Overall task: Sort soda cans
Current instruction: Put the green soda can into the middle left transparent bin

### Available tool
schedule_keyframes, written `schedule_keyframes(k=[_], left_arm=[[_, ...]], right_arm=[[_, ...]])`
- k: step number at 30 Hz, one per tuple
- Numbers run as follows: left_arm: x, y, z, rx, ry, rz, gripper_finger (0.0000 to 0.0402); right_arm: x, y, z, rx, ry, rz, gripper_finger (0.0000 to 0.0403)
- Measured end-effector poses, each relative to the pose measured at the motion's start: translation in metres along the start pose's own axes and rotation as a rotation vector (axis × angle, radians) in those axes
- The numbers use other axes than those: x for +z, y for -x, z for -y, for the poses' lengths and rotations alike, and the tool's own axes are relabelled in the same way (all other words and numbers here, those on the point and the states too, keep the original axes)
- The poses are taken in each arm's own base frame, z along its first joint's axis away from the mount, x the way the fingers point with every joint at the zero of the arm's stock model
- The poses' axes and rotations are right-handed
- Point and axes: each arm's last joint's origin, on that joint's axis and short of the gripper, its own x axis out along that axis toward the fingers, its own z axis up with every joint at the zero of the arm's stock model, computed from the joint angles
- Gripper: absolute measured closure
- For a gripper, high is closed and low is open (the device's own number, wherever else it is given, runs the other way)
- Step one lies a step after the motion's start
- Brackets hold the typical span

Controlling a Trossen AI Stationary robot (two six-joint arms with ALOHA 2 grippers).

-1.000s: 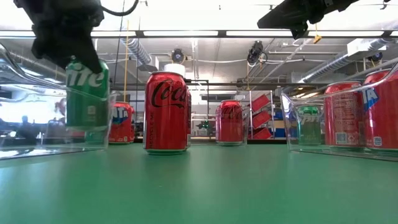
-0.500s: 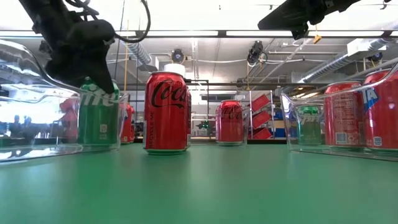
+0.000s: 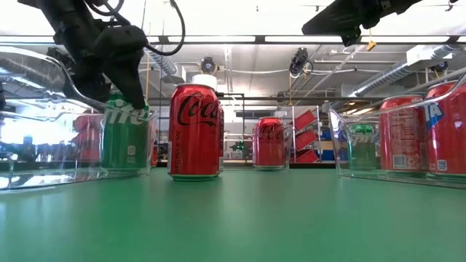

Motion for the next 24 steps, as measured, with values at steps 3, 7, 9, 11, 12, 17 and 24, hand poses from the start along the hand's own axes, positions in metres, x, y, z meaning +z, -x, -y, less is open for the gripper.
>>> schedule_keyframes(k=[3,7,9,11,12,17,24], left_arm=[[0.003,0.000,0.002,-0.032,-0.017,-0.021,0.0031],[0.010,0.007,0.007,-0.056,-0.070,-0.009,0.0057],[0.015,0.011,0.008,-0.045,-0.091,-0.008,0.0059],[0.020,0.016,0.008,-0.026,-0.108,-0.007,0.0059],[0.022,0.019,0.008,-0.016,-0.118,-0.004,0.0058],[0.030,0.030,0.007,0.042,-0.159,-0.011,0.0056],[0.050,0.066,0.004,0.174,-0.227,-0.006,0.0076]], right_arm=[[0.000,0.000,0.000,0.000,0.000,0.000,0.0403],[0.000,0.000,0.000,0.000,0.000,0.000,0.0403],[0.000,0.000,0.000,0.000,0.000,0.000,0.0403],[0.000,0.000,0.000,0.000,0.000,0.000,0.0403],[0.000,0.000,0.000,0.000,0.000,-0.001,0.0403],[0.000,0.000,0.000,0.000,0.001,-0.001,0.0403],[0.000,0.000,0.000,0.000,0.001,-0.002,0.0403]])
